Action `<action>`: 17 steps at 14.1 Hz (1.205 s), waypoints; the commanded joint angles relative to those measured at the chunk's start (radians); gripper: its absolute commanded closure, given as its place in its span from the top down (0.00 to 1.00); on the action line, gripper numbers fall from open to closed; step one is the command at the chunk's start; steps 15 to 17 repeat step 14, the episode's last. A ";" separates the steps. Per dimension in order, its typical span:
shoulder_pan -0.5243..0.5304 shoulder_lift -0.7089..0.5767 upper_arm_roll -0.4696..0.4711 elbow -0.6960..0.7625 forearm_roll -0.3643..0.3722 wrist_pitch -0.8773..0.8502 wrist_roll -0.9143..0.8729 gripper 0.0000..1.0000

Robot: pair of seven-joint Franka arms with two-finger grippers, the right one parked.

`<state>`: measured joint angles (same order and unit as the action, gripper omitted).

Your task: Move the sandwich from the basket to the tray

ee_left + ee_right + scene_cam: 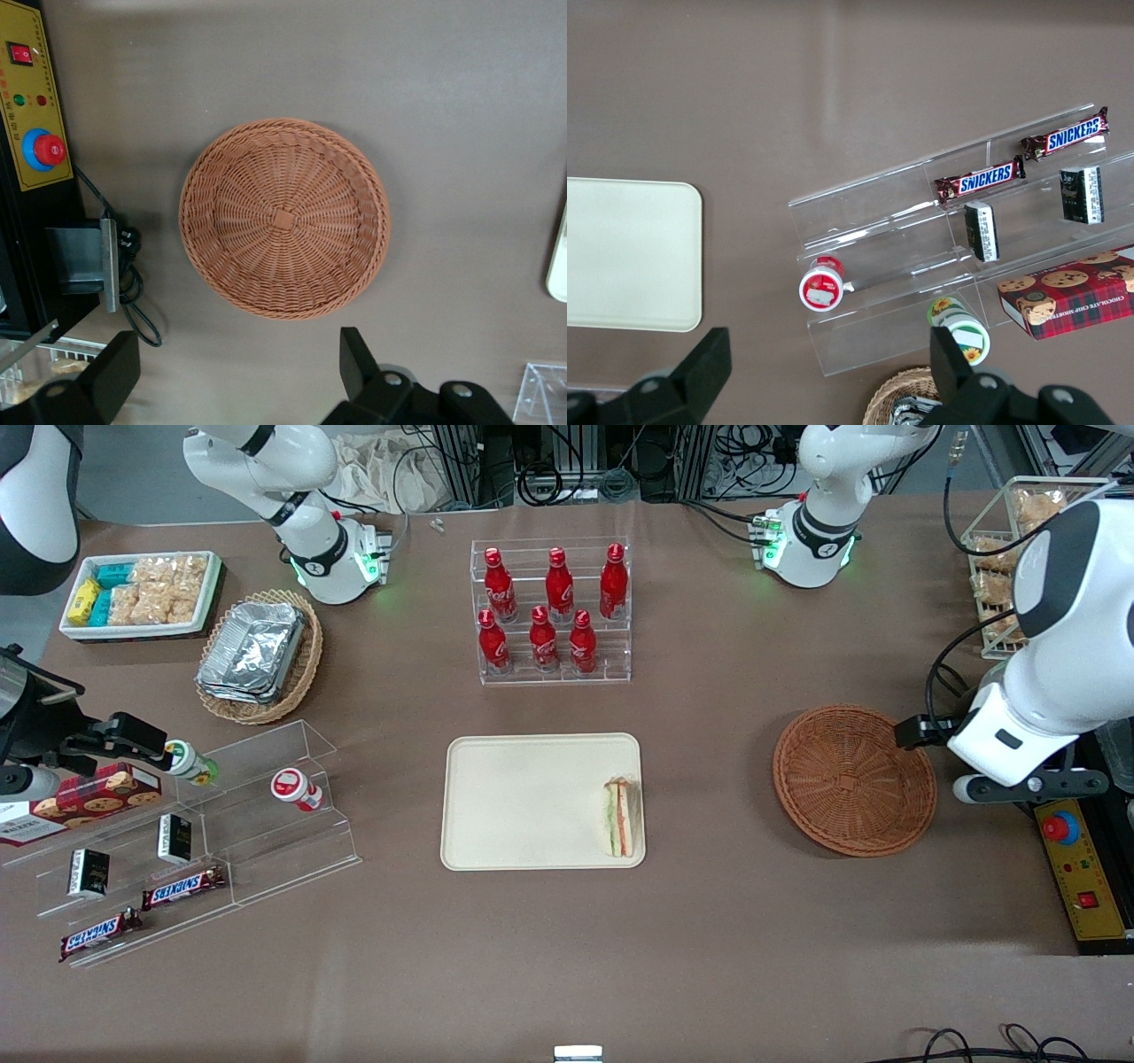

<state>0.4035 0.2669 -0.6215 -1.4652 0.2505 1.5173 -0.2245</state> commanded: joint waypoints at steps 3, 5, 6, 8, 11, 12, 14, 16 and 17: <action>-0.078 -0.035 0.162 -0.001 -0.078 0.006 0.057 1.00; -0.191 -0.052 0.300 -0.003 -0.117 0.023 0.059 1.00; -0.251 -0.055 0.372 -0.003 -0.138 0.029 0.059 1.00; -0.372 -0.063 0.521 -0.006 -0.178 0.038 0.059 1.00; -0.407 -0.075 0.575 -0.011 -0.204 0.040 0.120 1.00; -0.407 -0.074 0.574 -0.011 -0.204 0.044 0.120 1.00; -0.405 -0.071 0.574 -0.006 -0.204 0.050 0.120 1.00; -0.405 -0.071 0.574 -0.006 -0.204 0.050 0.120 1.00; -0.405 -0.071 0.574 -0.006 -0.204 0.050 0.120 1.00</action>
